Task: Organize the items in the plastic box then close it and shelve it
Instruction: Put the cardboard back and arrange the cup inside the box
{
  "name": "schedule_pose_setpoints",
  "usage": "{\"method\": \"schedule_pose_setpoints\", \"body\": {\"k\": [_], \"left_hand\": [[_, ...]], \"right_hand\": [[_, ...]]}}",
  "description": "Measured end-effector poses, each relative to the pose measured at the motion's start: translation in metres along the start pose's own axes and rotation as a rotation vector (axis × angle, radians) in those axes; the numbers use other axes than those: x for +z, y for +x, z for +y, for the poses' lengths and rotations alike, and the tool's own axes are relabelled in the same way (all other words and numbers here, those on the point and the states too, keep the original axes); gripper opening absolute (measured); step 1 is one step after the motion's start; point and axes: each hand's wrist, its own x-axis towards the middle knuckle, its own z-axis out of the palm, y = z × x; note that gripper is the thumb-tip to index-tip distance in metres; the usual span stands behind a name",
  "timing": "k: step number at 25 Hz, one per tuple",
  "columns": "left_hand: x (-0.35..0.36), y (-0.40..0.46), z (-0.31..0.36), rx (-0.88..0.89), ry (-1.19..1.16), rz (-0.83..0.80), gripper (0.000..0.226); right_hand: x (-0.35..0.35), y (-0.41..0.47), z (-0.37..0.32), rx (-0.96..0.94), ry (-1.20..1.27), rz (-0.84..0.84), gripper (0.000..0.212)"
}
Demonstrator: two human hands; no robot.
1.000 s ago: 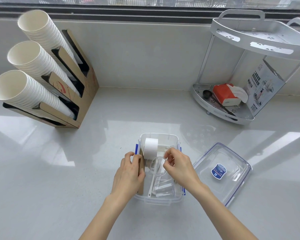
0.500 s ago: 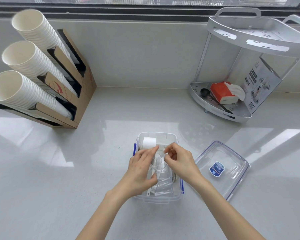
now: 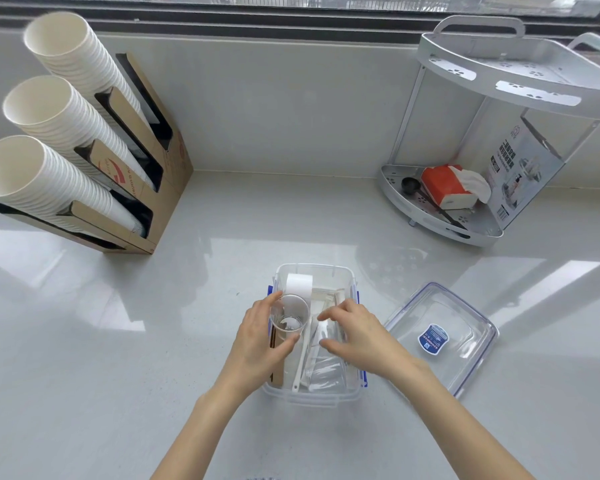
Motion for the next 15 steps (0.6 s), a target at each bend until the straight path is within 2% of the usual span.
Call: {"method": "schedule_pose_setpoints", "body": {"k": [3,6,12,15], "left_hand": [[-0.002,-0.003,0.000,-0.042,-0.049,0.013,0.061],[-0.002,-0.005,0.000,-0.061,-0.063,0.012,0.061],[-0.003,-0.004,0.005,-0.076,-0.099,0.029,0.060],[-0.002,-0.002,0.008,-0.074,-0.100,0.021,0.060]], "right_hand": [[0.009,-0.001,-0.003,-0.025,-0.185,-0.030,0.041],[0.012,0.002,-0.004,-0.021,-0.194,0.064,0.035],[-0.012,-0.001,-0.006,0.040,0.122,0.397,0.018],[-0.038,-0.002,-0.009,0.049,0.304,0.549,0.016]]}}
